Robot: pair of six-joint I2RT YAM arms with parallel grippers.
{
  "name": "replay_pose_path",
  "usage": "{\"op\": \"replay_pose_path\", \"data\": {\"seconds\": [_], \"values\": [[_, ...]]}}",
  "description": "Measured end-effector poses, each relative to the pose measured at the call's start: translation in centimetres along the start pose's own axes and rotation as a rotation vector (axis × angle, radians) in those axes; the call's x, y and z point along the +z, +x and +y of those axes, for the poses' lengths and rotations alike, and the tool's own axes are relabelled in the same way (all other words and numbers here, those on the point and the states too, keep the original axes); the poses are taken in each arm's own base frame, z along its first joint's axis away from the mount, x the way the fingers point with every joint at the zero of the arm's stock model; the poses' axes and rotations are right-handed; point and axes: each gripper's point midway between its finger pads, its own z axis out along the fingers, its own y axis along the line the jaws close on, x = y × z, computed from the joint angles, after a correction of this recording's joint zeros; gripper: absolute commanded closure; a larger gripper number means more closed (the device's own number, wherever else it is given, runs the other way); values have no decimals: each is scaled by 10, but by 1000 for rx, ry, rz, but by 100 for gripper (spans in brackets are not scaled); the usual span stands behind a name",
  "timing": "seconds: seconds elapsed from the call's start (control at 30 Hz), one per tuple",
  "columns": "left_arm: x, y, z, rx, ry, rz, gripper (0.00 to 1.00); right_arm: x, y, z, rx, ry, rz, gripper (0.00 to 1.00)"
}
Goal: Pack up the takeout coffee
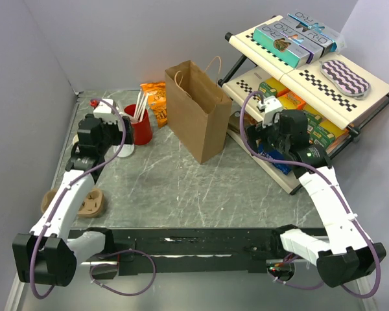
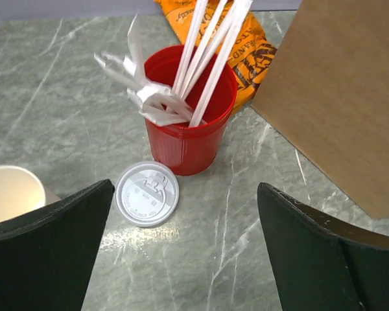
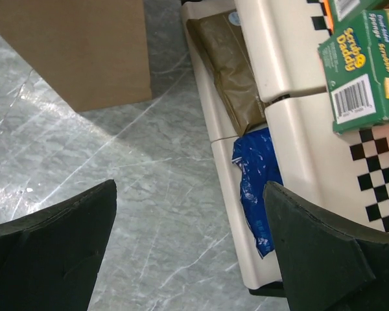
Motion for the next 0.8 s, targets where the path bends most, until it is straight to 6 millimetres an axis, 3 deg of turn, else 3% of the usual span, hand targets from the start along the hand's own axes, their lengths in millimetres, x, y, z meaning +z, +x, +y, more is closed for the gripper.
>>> {"op": "replay_pose_path", "data": {"seconds": [0.27,0.33,0.4,0.5,0.63,0.8], "values": [[-22,-55,-6,138,45,-16,1,1,-2,27,-126,-182,-33,0],[-29,-64,-7,173,54,-3,2,1,2,39,-157,-256,-38,0],[-39,-69,-8,201,62,27,10,1,8,51,-170,-319,-35,0],[-46,-73,-6,228,59,89,10,1,17,64,-173,-392,-29,0],[-44,-56,5,234,13,221,20,-1,30,79,-157,-474,-6,0],[-33,-1,35,235,-54,476,31,-7,35,93,-136,-545,-6,0]]}}
